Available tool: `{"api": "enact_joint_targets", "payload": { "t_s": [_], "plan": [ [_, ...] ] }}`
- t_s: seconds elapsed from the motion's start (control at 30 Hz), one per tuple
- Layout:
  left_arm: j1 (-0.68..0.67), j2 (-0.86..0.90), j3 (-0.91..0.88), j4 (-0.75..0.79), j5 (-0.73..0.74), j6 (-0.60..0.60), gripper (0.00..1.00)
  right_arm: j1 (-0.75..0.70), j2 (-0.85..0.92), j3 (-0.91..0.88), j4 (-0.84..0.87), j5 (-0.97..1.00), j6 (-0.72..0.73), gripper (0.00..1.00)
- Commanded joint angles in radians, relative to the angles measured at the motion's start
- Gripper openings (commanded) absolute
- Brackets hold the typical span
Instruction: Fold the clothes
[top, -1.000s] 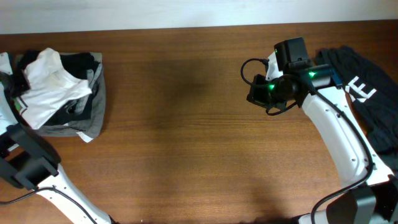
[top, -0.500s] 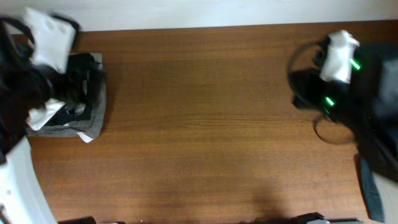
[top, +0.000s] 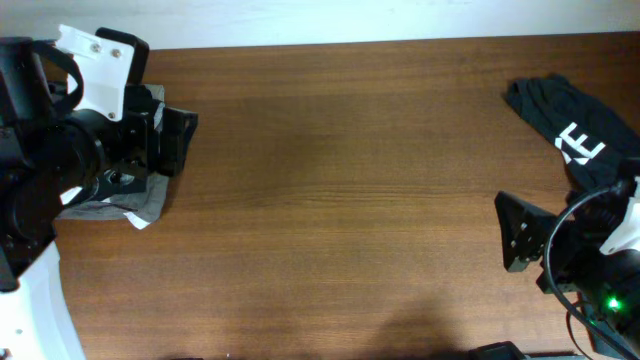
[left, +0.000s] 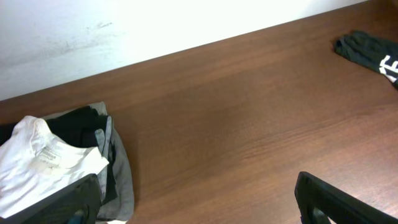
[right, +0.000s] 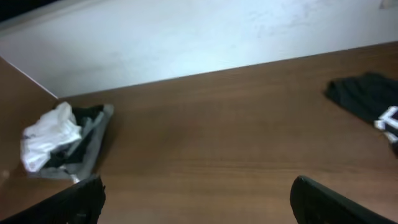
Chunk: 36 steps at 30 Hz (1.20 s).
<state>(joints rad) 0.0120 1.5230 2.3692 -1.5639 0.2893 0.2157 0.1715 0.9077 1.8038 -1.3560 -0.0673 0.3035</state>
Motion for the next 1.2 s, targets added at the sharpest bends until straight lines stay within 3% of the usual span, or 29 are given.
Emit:
{"api": "enact_joint_targets", "payload": {
  "t_s": [0.0,0.07,0.1,0.2,0.33,0.43,0.6,1.03,1.17],
  "plan": [
    [-0.006,-0.009,0.0,0.0,0.019,-0.014,0.99,-0.005,-0.024,-0.073,0.142,0.042,-0.317,0.99],
    [-0.006,-0.009,0.0,0.0,0.018,-0.014,0.99,-0.045,-0.099,-0.234,0.325,-0.118,-0.595,0.99],
    [-0.006,-0.009,0.0,0.0,0.019,-0.013,0.99,-0.12,-0.206,-0.466,0.502,-0.251,-0.7,0.99],
    [-0.006,-0.009,0.0,0.0,0.018,-0.013,0.99,-0.238,-0.406,-0.87,0.711,-0.344,-0.699,0.99],
    [-0.006,-0.009,0.0,0.0,0.019,-0.013,0.99,-0.246,-0.729,-1.296,0.877,-0.344,-0.687,0.99],
    [-0.006,-0.009,0.0,0.0,0.019,-0.013,0.99,-0.246,-0.903,-1.529,0.932,-0.344,-0.583,0.99],
    [-0.006,-0.009,0.0,0.0,0.018,-0.013,0.99,-0.246,-0.904,-1.706,1.045,-0.345,-0.544,0.99],
    [-0.006,-0.009,0.0,-0.003,0.017,-0.013,0.99,-0.246,-0.904,-1.711,1.062,-0.344,-0.545,0.99],
    [-0.005,-0.011,-0.001,-0.119,-0.088,-0.005,0.99,-0.246,-0.904,-1.711,1.062,-0.344,-0.545,0.99]
  ]
}}
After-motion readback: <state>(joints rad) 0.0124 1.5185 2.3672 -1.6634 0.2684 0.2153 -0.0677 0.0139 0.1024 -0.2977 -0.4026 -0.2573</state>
